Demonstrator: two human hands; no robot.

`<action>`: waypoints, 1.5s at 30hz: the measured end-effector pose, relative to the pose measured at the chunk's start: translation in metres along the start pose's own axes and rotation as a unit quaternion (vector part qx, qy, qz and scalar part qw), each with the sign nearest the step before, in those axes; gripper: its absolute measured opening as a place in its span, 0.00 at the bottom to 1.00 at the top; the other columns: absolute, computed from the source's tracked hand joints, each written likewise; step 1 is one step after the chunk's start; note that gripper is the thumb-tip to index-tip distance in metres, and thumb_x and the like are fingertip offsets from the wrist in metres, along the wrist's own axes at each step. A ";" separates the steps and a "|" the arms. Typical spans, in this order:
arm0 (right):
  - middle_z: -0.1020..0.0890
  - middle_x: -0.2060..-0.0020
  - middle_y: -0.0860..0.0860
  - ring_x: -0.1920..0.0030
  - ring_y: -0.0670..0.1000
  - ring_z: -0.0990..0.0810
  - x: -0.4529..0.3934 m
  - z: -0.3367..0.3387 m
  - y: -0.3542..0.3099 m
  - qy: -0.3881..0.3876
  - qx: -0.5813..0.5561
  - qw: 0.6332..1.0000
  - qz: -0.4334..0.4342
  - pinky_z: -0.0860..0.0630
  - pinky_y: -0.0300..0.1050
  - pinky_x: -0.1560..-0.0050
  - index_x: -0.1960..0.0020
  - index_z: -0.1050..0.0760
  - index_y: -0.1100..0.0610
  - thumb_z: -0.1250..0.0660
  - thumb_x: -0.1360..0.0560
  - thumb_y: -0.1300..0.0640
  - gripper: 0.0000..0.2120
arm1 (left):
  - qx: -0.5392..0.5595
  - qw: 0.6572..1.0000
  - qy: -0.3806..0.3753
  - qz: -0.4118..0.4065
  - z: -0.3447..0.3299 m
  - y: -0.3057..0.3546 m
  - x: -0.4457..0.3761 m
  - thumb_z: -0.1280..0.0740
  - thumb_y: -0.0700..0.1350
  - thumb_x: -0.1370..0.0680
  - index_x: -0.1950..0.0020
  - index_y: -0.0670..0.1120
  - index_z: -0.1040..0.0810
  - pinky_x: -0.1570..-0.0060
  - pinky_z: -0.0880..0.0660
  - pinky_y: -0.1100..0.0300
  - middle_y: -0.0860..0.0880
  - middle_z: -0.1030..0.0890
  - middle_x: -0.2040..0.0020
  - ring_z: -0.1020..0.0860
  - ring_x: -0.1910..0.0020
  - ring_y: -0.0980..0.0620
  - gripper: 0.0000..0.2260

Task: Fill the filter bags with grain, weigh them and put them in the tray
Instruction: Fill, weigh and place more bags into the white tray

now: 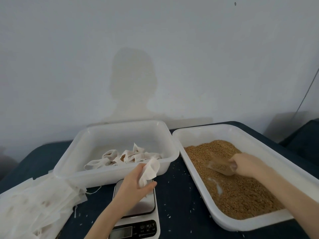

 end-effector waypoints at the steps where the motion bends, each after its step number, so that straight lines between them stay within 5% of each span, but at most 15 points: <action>1: 0.23 0.62 0.44 0.55 0.47 0.19 -0.004 0.002 -0.006 0.007 0.013 1.000 0.001 0.21 0.40 0.53 0.51 0.21 0.47 0.41 0.21 0.57 0.10 | 0.002 1.000 -0.002 -0.001 -0.001 0.000 0.000 0.29 0.44 0.26 0.45 0.55 0.27 0.65 0.28 0.68 0.53 0.22 0.59 0.26 0.64 0.62 0.13; 7: 0.19 0.43 0.53 0.50 0.51 0.19 -0.034 0.002 -0.045 0.019 0.003 1.000 0.021 0.21 0.44 0.50 0.30 0.29 0.54 0.41 0.20 0.58 0.18 | -0.029 1.000 0.003 -0.010 -0.006 0.002 0.001 0.29 0.45 0.27 0.50 0.58 0.28 0.65 0.29 0.73 0.61 0.22 0.58 0.26 0.64 0.64 0.12; 12: 0.19 0.44 0.54 0.48 0.53 0.19 -0.057 -0.006 -0.065 0.045 -0.073 0.996 0.012 0.20 0.49 0.47 0.33 0.27 0.54 0.39 0.21 0.58 0.17 | -0.015 1.000 -0.009 -0.013 -0.005 0.001 0.001 0.29 0.46 0.27 0.47 0.59 0.27 0.66 0.28 0.72 0.61 0.22 0.56 0.24 0.61 0.63 0.13; 16: 0.16 0.54 0.50 0.62 0.46 0.18 -0.065 -0.011 -0.061 0.034 -0.158 0.986 0.040 0.19 0.42 0.57 0.35 0.24 0.51 0.35 0.25 0.58 0.18 | -0.001 1.000 -0.012 -0.004 -0.001 -0.002 0.000 0.30 0.49 0.28 0.46 0.58 0.26 0.65 0.28 0.69 0.58 0.21 0.57 0.24 0.62 0.61 0.13; 20: 0.18 0.45 0.50 0.62 0.43 0.18 -0.061 -0.009 -0.048 0.042 -0.259 0.964 0.049 0.20 0.37 0.63 0.27 0.33 0.52 0.30 0.28 0.61 0.30 | 0.014 1.000 -0.007 0.000 0.001 -0.002 -0.003 0.29 0.44 0.27 0.46 0.59 0.26 0.64 0.27 0.68 0.56 0.21 0.56 0.24 0.62 0.60 0.14; 22: 0.20 0.41 0.51 0.54 0.45 0.18 -0.060 -0.003 -0.044 0.048 -0.305 0.950 0.047 0.21 0.38 0.58 0.25 0.38 0.54 0.27 0.30 0.61 0.36 | 0.020 1.000 -0.006 0.002 0.002 -0.003 -0.003 0.29 0.43 0.27 0.46 0.59 0.26 0.63 0.26 0.69 0.57 0.21 0.54 0.23 0.59 0.58 0.15; 25: 0.22 0.36 0.53 0.40 0.51 0.22 -0.058 0.002 -0.037 0.048 -0.378 0.923 0.048 0.25 0.48 0.38 0.28 0.33 0.57 0.25 0.32 0.63 0.34 | 0.023 1.000 -0.011 0.001 0.001 -0.004 -0.002 0.29 0.43 0.26 0.46 0.58 0.26 0.61 0.26 0.69 0.56 0.21 0.54 0.23 0.58 0.57 0.14; 30: 0.23 0.36 0.53 0.39 0.51 0.23 -0.051 -0.002 -0.027 0.025 -0.455 0.889 0.044 0.28 0.52 0.34 0.30 0.30 0.57 0.26 0.31 0.65 0.31 | 0.025 1.000 -0.015 -0.009 0.000 -0.002 -0.002 0.30 0.42 0.26 0.46 0.57 0.26 0.64 0.28 0.70 0.58 0.22 0.58 0.25 0.63 0.63 0.13; 33: 0.22 0.36 0.52 0.38 0.52 0.23 -0.049 -0.004 -0.018 0.042 -0.440 0.896 0.042 0.29 0.55 0.33 0.30 0.29 0.56 0.25 0.31 0.63 0.31 | 0.024 0.999 -0.017 -0.021 -0.001 0.000 -0.003 0.30 0.42 0.26 0.51 0.56 0.27 0.67 0.30 0.71 0.59 0.23 0.64 0.27 0.66 0.64 0.11; 39: 0.21 0.38 0.53 0.48 0.49 0.20 -0.050 -0.007 0.026 0.085 -0.317 0.944 -0.037 0.25 0.43 0.43 0.32 0.27 0.58 0.26 0.30 0.64 0.27 | 0.012 1.000 -0.016 -0.021 -0.006 -0.003 -0.004 0.30 0.45 0.26 0.51 0.61 0.27 0.67 0.29 0.71 0.59 0.23 0.64 0.26 0.66 0.64 0.12; 45: 0.18 0.51 0.53 0.50 0.54 0.19 -0.042 -0.015 0.052 0.107 -0.199 0.964 -0.143 0.21 0.52 0.45 0.44 0.20 0.56 0.36 0.25 0.59 0.12 | -0.016 0.999 -0.031 -0.028 -0.021 -0.001 -0.012 0.28 0.45 0.26 0.53 0.68 0.29 0.62 0.25 0.69 0.57 0.21 0.60 0.23 0.63 0.61 0.17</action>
Point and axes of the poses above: each hand's wrist, its own x-axis away from the middle knuckle, its own z-axis out of the back of the hand, y = z × x, the point moved 4 cm from there along -x, towards the middle knuckle
